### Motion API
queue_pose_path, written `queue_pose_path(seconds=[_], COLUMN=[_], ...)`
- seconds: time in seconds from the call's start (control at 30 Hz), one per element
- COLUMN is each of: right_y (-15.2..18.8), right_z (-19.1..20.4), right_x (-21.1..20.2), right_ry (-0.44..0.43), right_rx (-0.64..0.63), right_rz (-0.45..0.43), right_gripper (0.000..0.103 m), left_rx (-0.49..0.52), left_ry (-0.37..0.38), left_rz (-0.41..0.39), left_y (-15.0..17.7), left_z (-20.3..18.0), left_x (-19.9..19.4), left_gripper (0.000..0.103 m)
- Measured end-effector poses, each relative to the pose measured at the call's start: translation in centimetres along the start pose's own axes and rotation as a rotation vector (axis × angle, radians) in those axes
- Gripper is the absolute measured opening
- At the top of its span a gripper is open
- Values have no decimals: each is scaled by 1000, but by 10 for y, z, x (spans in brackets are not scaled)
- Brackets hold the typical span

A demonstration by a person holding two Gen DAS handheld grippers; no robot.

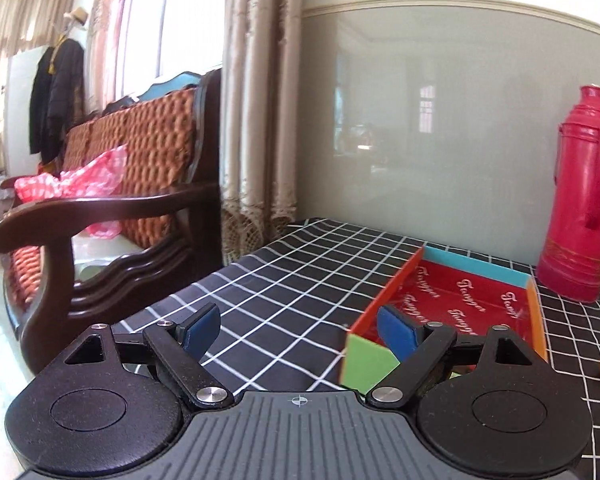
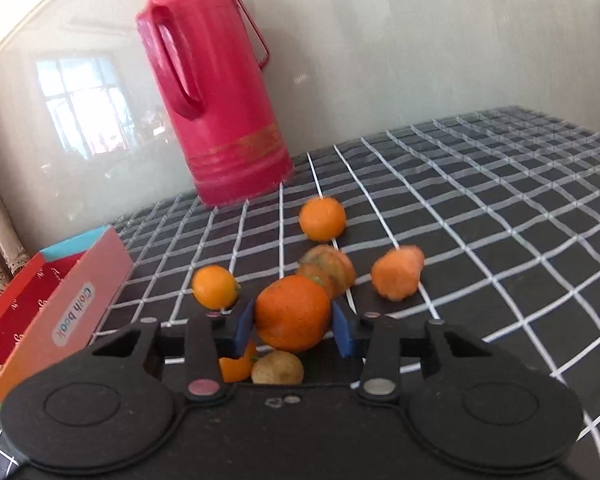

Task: Organize fruits
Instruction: 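Grasp the large orange with the right tool and release it into the box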

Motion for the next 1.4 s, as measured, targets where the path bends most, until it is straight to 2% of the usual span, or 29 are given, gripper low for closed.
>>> queue_pose_path(seconds=[0.13,0.33,0.47,0.57,0.77,0.83,0.87,0.9,1.0,1.03,1.07,1.23,1.33,1.4], right_y=[-4,-2,4,15,37,34,30,26,15,12,10,-4,-12,-18], right_z=[34,109,156,182,204,204,202,199,188,182,176,141,117,100], right_x=[-16,-37,-37,-32,-31,-37,-41,-44,-50,-53,-54,-65,-65,-66], right_ry=[-112,-297,-381,-412,-409,-406,-406,-401,-376,-360,-344,-237,-159,-101], right_rx=[-67,-209,-288,-356,-441,-444,-439,-433,-428,-428,-430,-447,-444,-436], right_rz=[-40,-74,-67,-50,-50,-83,-103,-124,-170,-187,-202,-274,-300,-310], right_gripper=[33,33,33,33,36,46,56,62,64,67,74,80,92,95], left_rx=[-30,-66,-62,-69,-83,-84,-85,-85,-80,-72,-62,-10,18,32], left_ry=[-42,-64,-86,-102,-125,-127,-127,-125,-109,-101,-92,-31,11,43], left_rz=[9,38,28,28,35,37,38,38,35,33,31,10,-5,-14], left_y=[6,17,20,21,22,22,22,21,21,21,21,17,14,12], left_z=[13,31,43,54,69,71,70,69,64,59,54,21,-2,-18], left_x=[4,10,8,8,11,12,12,13,12,11,11,6,1,-4], left_gripper=[87,88,88,88,88,88,88,88,88,88,88,88,88,88])
Point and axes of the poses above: each gripper's, at about its wrist camera, not at the fingertips, and x roughly the way its jaws point, z to its left, y to its underside, the point moved 8 cm from there along x, roughly the way its jaws point, and after that the axes turned 3 degrees about y, right-handed, at the moved point
